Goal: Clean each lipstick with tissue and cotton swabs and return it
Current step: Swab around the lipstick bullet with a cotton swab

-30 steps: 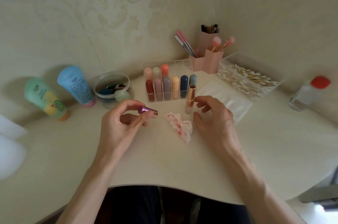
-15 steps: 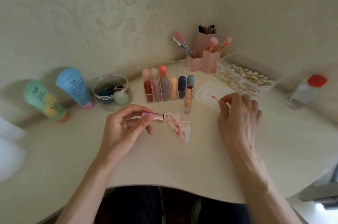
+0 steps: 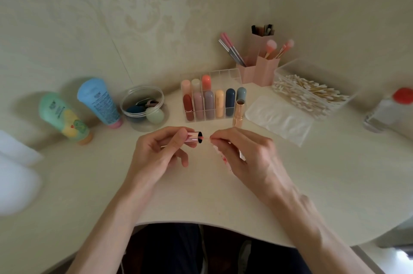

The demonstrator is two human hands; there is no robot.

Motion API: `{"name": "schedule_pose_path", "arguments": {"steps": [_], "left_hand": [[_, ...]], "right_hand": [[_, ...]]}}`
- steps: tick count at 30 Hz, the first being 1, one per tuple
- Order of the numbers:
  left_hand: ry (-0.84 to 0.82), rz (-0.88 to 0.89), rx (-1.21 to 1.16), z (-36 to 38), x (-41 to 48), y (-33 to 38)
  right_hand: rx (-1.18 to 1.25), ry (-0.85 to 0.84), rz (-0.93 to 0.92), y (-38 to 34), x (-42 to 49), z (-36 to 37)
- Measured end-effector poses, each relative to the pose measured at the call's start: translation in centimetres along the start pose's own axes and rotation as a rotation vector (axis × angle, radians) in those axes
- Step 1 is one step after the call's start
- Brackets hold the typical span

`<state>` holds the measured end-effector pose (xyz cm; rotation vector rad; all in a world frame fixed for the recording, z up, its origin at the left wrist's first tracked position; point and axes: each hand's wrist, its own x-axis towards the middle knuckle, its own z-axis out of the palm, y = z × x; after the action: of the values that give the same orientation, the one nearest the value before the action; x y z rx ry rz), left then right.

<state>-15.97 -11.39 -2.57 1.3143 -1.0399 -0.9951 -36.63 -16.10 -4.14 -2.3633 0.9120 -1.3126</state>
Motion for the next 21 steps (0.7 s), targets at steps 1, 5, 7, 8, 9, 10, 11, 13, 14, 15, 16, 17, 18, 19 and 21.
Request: {"name": "schedule_pose_path", "arguments": {"steps": [1,5,7,8,9,10,11,13,14,15,16,17,18,19,21], "left_hand": [[-0.006,0.008,0.006,0.02,0.02,-0.09],[-0.020,0.022,0.012,0.11,0.08,-0.28],[-0.016,0.025,0.006,0.11,0.07,-0.32],[-0.012,0.025,0.006,0.11,0.06,-0.32],[-0.009,0.025,0.007,0.13,0.09,-0.35],[-0.005,0.027,0.006,0.17,0.11,-0.40],[0.000,0.029,0.004,0.20,0.16,-0.46],[0.009,0.031,-0.001,0.21,0.25,-0.56],[0.013,0.033,-0.004,0.23,0.27,-0.59],[0.015,0.036,-0.004,0.25,0.29,-0.63],[0.014,0.040,-0.003,0.26,0.31,-0.65],[0.011,0.044,-0.002,0.29,0.30,-0.70],[0.005,0.050,-0.002,0.31,0.31,-0.73],[-0.002,0.056,-0.004,0.32,0.33,-0.79],[-0.016,0.066,-0.009,0.31,0.35,-0.90]], "right_hand": [[-0.026,0.013,-0.001,-0.04,0.04,0.06],[-0.115,0.042,-0.028,-0.13,0.08,0.33],[-0.119,0.013,-0.049,-0.10,-0.07,0.52],[-0.114,-0.003,-0.053,-0.07,-0.14,0.58],[-0.104,-0.016,-0.053,-0.03,-0.24,0.61],[-0.090,-0.024,-0.049,0.03,-0.33,0.67],[-0.078,-0.029,-0.043,0.08,-0.40,0.70],[-0.067,-0.037,-0.031,0.10,-0.47,0.70],[-0.069,-0.040,-0.031,0.07,-0.49,0.68],[-0.071,-0.043,-0.032,0.04,-0.51,0.68],[-0.072,-0.047,-0.034,-0.01,-0.54,0.68],[-0.073,-0.053,-0.034,-0.04,-0.57,0.68],[-0.075,-0.059,-0.033,-0.05,-0.58,0.68],[-0.080,-0.060,-0.033,-0.07,-0.60,0.68],[-0.094,-0.050,-0.030,-0.18,-0.60,0.73]]}}
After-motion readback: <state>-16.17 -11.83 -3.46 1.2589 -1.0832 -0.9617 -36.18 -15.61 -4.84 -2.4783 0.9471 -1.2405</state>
